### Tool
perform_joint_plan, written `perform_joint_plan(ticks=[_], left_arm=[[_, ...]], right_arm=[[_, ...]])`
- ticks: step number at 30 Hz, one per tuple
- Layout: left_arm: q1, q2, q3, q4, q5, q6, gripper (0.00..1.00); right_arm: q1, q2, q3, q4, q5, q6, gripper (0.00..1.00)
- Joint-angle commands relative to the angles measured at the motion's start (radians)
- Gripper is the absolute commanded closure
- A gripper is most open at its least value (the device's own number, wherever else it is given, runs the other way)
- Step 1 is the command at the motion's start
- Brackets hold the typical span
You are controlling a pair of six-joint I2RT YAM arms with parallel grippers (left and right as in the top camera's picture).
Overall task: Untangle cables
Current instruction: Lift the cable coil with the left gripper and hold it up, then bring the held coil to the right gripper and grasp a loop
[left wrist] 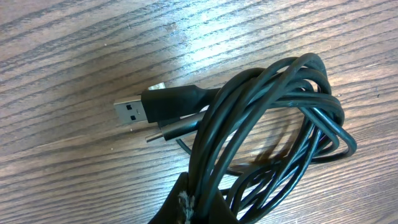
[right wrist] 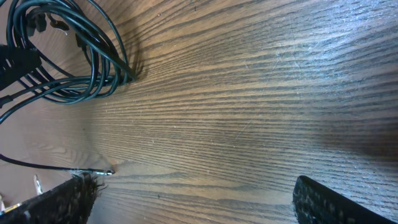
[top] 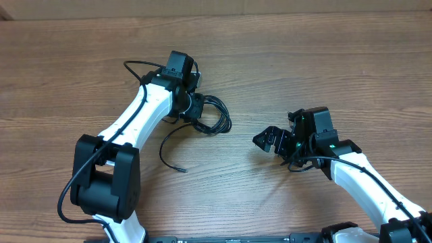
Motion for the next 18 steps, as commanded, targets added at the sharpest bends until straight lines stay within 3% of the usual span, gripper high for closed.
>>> perform_joint_plan(ticks=[1, 18], left_arm=[[-0.007, 0.005, -0.002, -0.002, 0.005, 0.015, 0.96], [-0.006, 0.005, 0.000, 0.016, 0.006, 0.011, 0.96]], right_arm=[[0.005, -0.004, 0.021, 0.002, 0.003, -0.002, 0.00], [0.005, -0.003, 0.021, 0.002, 0.003, -0.002, 0.00]])
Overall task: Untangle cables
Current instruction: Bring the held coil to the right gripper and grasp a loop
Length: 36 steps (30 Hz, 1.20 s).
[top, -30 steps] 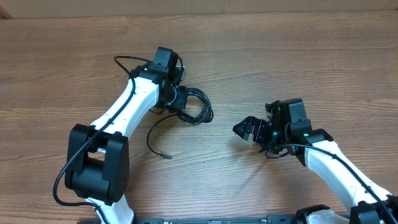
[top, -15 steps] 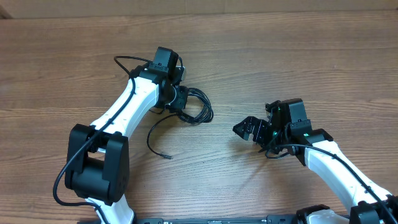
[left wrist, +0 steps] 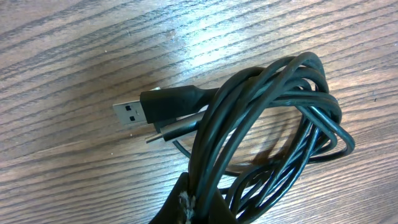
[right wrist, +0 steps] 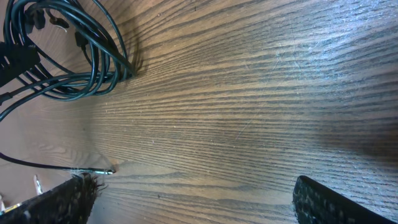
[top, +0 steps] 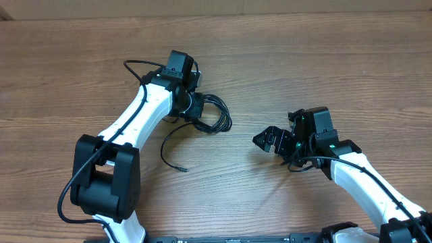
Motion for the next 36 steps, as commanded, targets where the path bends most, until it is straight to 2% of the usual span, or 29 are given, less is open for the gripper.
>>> perform_joint_plan(ticks=[1, 8, 16, 22, 26, 30, 33, 34, 36], left_arm=[[-0.006, 0.005, 0.000, 0.003, 0.006, 0.011, 0.96], [-0.005, 0.005, 0.000, 0.031, -0.020, 0.043, 0.96], [-0.005, 0.005, 0.000, 0.092, 0.124, 0.059, 0.96], [-0.005, 0.005, 0.000, 0.100, 0.414, 0.226, 0.96], [-0.005, 0.005, 0.000, 0.066, 0.608, 0.367, 0.96], [-0.005, 0.005, 0.000, 0.062, 0.722, 0.410, 0.96], [-0.005, 0.005, 0.000, 0.060, 0.820, 0.446, 0.96], [-0.005, 0.005, 0.000, 0.058, 0.844, 0.458, 0.96], [-0.005, 0.005, 0.000, 0.050, 0.891, 0.483, 0.96]], right_arm=[[0.005, -0.003, 0.021, 0.003, 0.003, -0.002, 0.00], [0.005, -0.003, 0.021, 0.003, 0.003, -0.002, 0.00], [0.005, -0.004, 0.021, 0.045, 0.012, -0.002, 0.00], [0.000, -0.005, 0.021, 0.175, -0.025, 0.002, 0.00], [-0.012, -0.005, 0.021, 0.229, -0.065, -0.069, 0.00], [-0.026, -0.005, 0.021, 0.231, -0.073, -0.142, 0.00], [-0.028, -0.005, 0.021, 0.209, -0.072, -0.144, 0.00], [-0.028, -0.005, 0.021, 0.201, -0.072, -0.144, 0.02], [-0.028, -0.005, 0.021, 0.183, -0.073, -0.144, 0.18]])
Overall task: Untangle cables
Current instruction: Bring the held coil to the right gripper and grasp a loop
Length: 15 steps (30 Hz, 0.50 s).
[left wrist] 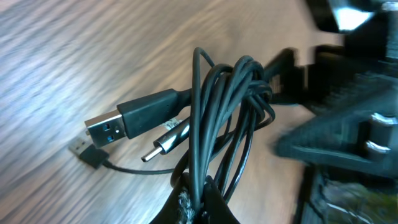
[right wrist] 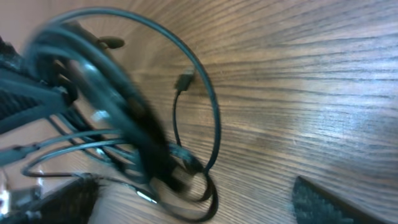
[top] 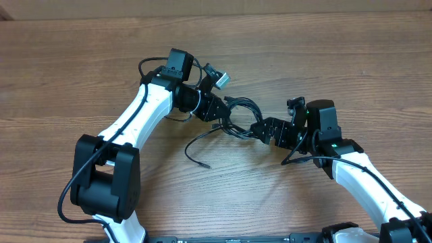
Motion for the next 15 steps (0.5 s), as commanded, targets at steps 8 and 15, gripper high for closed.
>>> perform_joint_plan(ticks=[8, 15], left_arm=[[-0.015, 0.005, 0.000, -0.016, 0.224, 0.085, 0.96], [-0.029, 0.005, 0.000, -0.013, 0.209, 0.084, 0.96]], right_arm=[[-0.006, -0.005, 0.020, 0.059, -0.147, -0.018, 0.34], [-0.006, -0.005, 0.020, 0.103, -0.180, 0.015, 0.95]])
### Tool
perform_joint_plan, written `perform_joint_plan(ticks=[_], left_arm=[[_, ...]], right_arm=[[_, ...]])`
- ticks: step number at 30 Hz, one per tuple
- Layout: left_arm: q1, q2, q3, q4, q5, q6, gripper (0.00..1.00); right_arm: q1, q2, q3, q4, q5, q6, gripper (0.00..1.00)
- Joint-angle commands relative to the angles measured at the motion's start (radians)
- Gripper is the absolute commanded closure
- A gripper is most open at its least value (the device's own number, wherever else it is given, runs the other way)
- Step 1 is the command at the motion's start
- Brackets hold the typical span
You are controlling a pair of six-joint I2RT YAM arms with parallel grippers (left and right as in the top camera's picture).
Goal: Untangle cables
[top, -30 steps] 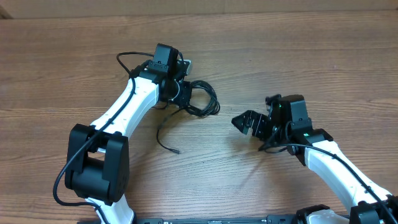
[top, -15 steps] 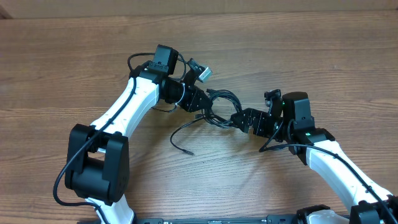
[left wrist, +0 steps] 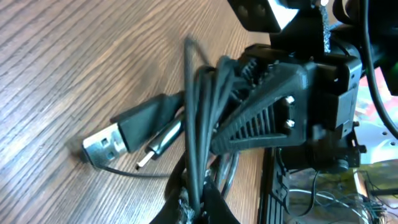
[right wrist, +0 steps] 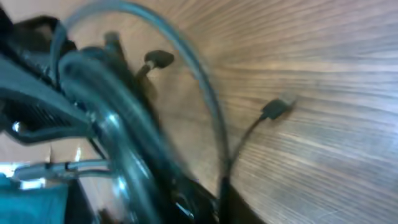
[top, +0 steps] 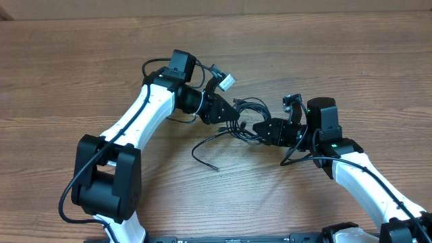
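Note:
A bundle of black cables hangs just above the table between both arms. My left gripper is shut on several of its strands; in the left wrist view the fingers pinch them at the bottom edge. A USB-A plug and a thin metal plug stick out to the left. My right gripper has reached the bundle from the right. In the blurred right wrist view its dark fingers stand close together around the strands. A small connector dangles nearby.
One loose cable tail trails from the bundle toward the front across the wooden table. The left arm's white links cross the left half. The right arm's forearm lies at the front right.
Both grippers have come closer together over the middle of the table. The right gripper's fingers, wide apart before, now stand close in on the bundle. The bundle has shifted slightly right.
At first the left gripper held the coiled bundle on the table at the back left, with the right gripper open and well off to the right. Then the bundle was raised and nearer the middle, the open right gripper beside it. Now both grippers hold it.

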Motion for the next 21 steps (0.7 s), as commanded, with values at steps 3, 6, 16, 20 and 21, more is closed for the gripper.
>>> perform_joint_plan(ticks=[3, 6, 16, 20, 21], left_arm=[[-0.009, 0.005, 0.000, 0.006, -0.066, -0.028, 0.96], [-0.009, 0.005, 0.000, 0.010, -0.232, -0.140, 0.96], [-0.009, 0.005, 0.000, 0.020, -0.472, -0.369, 0.96], [-0.009, 0.005, 0.000, 0.023, -0.472, -0.384, 0.96], [-0.009, 0.005, 0.000, 0.023, -0.472, -0.384, 0.96]], right_arm=[[-0.006, -0.005, 0.019, -0.032, 0.045, 0.013, 0.96], [-0.006, -0.005, 0.019, -0.099, 0.158, 0.021, 0.96], [-0.005, -0.005, 0.019, -0.287, 0.407, 0.198, 0.93], [-0.005, -0.005, 0.019, -0.237, 0.220, 0.198, 0.91], [-0.005, -0.005, 0.019, -0.217, 0.171, 0.198, 0.91]])
